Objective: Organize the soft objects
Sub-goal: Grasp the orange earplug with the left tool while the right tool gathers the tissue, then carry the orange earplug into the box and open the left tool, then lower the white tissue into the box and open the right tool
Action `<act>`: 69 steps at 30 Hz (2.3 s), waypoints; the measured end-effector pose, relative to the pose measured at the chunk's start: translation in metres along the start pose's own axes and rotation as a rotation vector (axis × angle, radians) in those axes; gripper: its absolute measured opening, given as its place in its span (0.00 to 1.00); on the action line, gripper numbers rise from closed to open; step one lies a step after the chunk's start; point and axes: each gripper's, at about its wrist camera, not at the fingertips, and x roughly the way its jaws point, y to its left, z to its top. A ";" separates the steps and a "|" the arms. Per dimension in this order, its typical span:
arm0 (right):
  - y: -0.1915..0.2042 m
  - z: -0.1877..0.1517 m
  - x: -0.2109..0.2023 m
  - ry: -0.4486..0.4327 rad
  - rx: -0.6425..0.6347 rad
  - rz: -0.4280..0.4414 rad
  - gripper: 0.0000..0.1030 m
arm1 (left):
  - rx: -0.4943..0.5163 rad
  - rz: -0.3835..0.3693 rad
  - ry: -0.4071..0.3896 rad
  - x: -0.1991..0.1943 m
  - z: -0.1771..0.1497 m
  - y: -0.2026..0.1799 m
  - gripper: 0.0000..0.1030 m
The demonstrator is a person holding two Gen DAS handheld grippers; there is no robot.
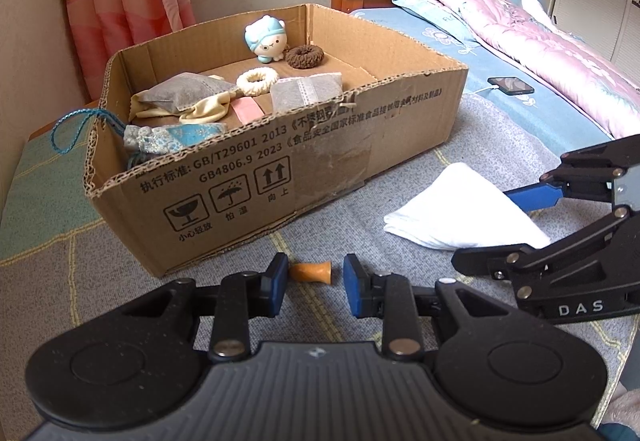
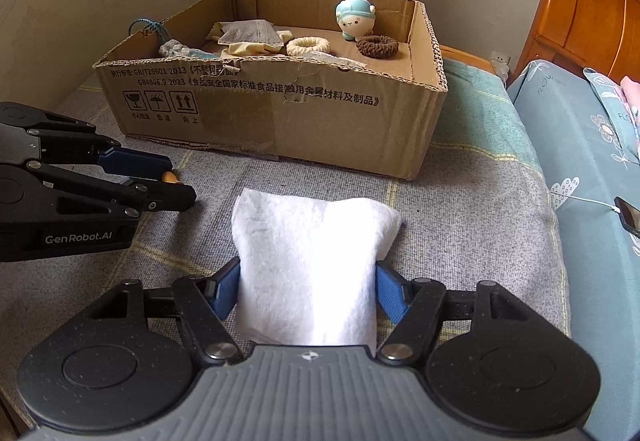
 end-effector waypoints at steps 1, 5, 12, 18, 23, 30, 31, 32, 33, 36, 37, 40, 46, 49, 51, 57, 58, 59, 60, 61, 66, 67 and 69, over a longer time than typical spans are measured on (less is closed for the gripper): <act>-0.001 0.000 -0.001 -0.002 0.001 -0.002 0.57 | 0.000 0.000 0.000 0.000 0.000 0.000 0.28; 0.000 0.001 -0.003 0.000 -0.001 -0.005 0.35 | 0.002 -0.002 0.007 -0.001 0.000 -0.001 0.24; 0.000 0.000 -0.012 -0.019 -0.004 0.014 0.23 | 0.012 -0.007 0.014 -0.008 -0.002 -0.003 0.21; 0.001 0.000 -0.031 -0.074 -0.029 0.036 0.22 | 0.030 -0.013 0.004 -0.022 0.000 -0.007 0.20; -0.001 0.003 -0.047 -0.120 -0.041 0.036 0.22 | 0.040 -0.012 -0.031 -0.042 0.009 -0.011 0.20; -0.010 0.013 -0.068 -0.181 -0.057 0.022 0.22 | 0.085 0.021 -0.145 -0.070 0.048 -0.014 0.20; -0.011 0.015 -0.072 -0.193 -0.064 0.018 0.23 | 0.088 0.028 -0.161 -0.071 0.056 -0.013 0.20; -0.012 0.017 -0.075 -0.205 -0.069 0.016 0.23 | 0.090 0.035 -0.171 -0.070 0.062 -0.012 0.20; -0.013 0.019 -0.078 -0.215 -0.071 0.013 0.23 | 0.092 0.043 -0.183 -0.068 0.069 -0.011 0.20; -0.016 0.025 -0.083 -0.238 -0.078 0.002 0.23 | 0.076 0.056 -0.192 -0.053 0.090 -0.004 0.20; -0.017 0.027 -0.083 -0.242 -0.078 0.000 0.23 | 0.072 0.060 -0.193 -0.047 0.096 -0.002 0.21; -0.020 0.030 -0.083 -0.251 -0.074 -0.008 0.23 | 0.040 0.103 -0.215 -0.026 0.105 0.004 0.29; -0.023 0.033 -0.075 -0.234 -0.062 -0.013 0.23 | -0.031 0.145 -0.218 -0.019 0.090 0.018 0.86; -0.024 0.036 -0.072 -0.227 -0.062 -0.016 0.23 | -0.040 0.190 -0.226 -0.038 0.076 0.019 0.95; -0.024 0.040 -0.071 -0.226 -0.066 -0.018 0.23 | -0.040 0.234 -0.244 -0.052 0.066 0.017 0.98; -0.025 0.067 -0.065 -0.234 -0.072 -0.009 0.23 | -0.098 0.278 -0.264 -0.076 0.041 0.016 0.99; -0.026 0.073 -0.063 -0.235 -0.069 -0.008 0.23 | -0.105 0.280 -0.266 -0.079 0.038 0.016 0.99; -0.027 0.081 -0.061 -0.233 -0.068 -0.006 0.23 | -0.113 0.283 -0.267 -0.081 0.036 0.016 0.99; -0.027 0.088 -0.058 -0.233 -0.069 -0.004 0.23 | -0.116 0.285 -0.270 -0.083 0.033 0.016 0.99; -0.027 0.095 -0.056 -0.238 -0.072 -0.009 0.23 | -0.116 0.289 -0.277 -0.086 0.031 0.015 0.99; -0.028 0.135 -0.036 -0.230 -0.103 -0.028 0.23 | -0.114 0.310 -0.288 -0.091 0.020 0.013 0.99; -0.028 0.144 -0.029 -0.227 -0.107 -0.034 0.23 | -0.115 0.310 -0.291 -0.093 0.018 0.012 0.99; -0.029 0.159 -0.016 -0.216 -0.111 -0.043 0.23 | -0.119 0.312 -0.290 -0.094 0.017 0.012 0.99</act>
